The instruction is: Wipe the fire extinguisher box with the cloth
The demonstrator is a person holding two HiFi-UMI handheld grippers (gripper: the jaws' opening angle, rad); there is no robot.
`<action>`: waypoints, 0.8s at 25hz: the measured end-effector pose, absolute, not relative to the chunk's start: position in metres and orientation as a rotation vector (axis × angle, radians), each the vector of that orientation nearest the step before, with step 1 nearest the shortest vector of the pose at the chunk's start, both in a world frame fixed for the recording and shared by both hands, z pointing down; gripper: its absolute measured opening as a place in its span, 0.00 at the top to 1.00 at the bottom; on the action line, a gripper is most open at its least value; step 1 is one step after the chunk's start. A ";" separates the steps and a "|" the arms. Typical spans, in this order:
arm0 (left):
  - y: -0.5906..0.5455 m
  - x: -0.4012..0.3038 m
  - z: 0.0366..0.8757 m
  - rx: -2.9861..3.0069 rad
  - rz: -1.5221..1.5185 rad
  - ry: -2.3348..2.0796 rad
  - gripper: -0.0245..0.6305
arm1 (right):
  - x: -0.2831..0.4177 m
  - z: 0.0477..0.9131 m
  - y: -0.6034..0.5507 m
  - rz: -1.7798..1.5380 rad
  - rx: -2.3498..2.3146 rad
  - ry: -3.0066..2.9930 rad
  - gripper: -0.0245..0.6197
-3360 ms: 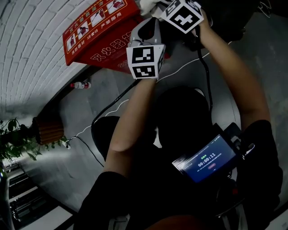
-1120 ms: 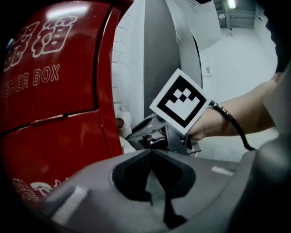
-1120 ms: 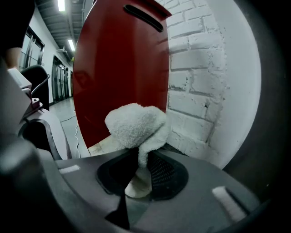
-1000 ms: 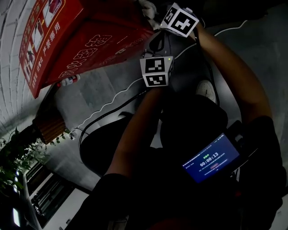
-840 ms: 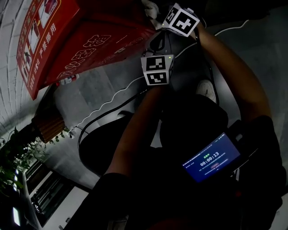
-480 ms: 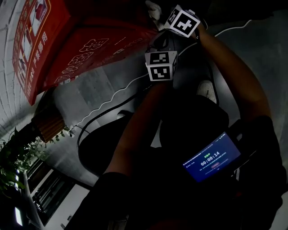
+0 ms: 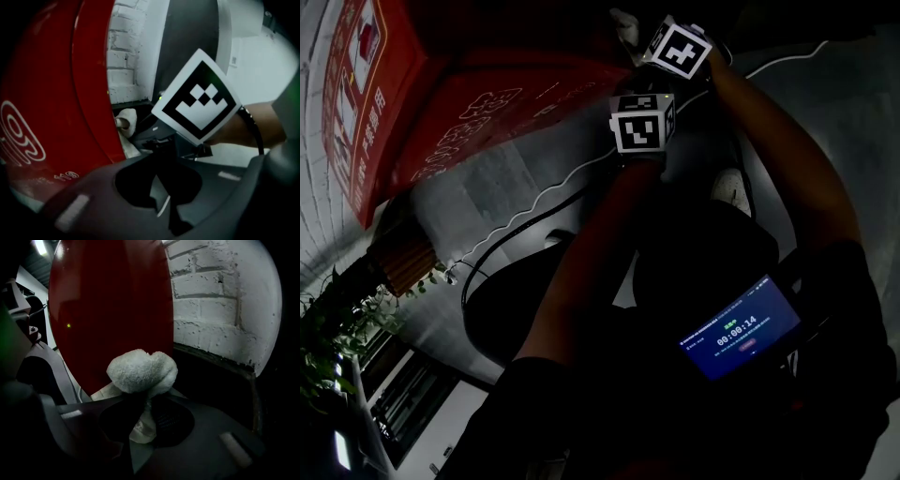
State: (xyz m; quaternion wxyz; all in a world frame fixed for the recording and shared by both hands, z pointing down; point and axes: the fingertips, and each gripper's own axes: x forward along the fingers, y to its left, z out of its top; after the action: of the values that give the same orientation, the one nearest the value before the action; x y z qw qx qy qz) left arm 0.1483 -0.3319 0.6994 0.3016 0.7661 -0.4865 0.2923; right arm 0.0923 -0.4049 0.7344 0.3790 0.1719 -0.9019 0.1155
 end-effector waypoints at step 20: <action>-0.318 0.125 0.702 2.012 0.836 -1.283 0.96 | 0.120 0.748 -0.405 0.481 0.587 -2.188 0.86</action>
State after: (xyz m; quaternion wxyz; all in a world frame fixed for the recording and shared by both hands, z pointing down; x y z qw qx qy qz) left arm 0.1254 -0.3180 0.7019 0.3018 0.7586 -0.4837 0.3153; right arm 0.1203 -0.4048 0.7484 0.4013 0.2323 -0.8653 0.1904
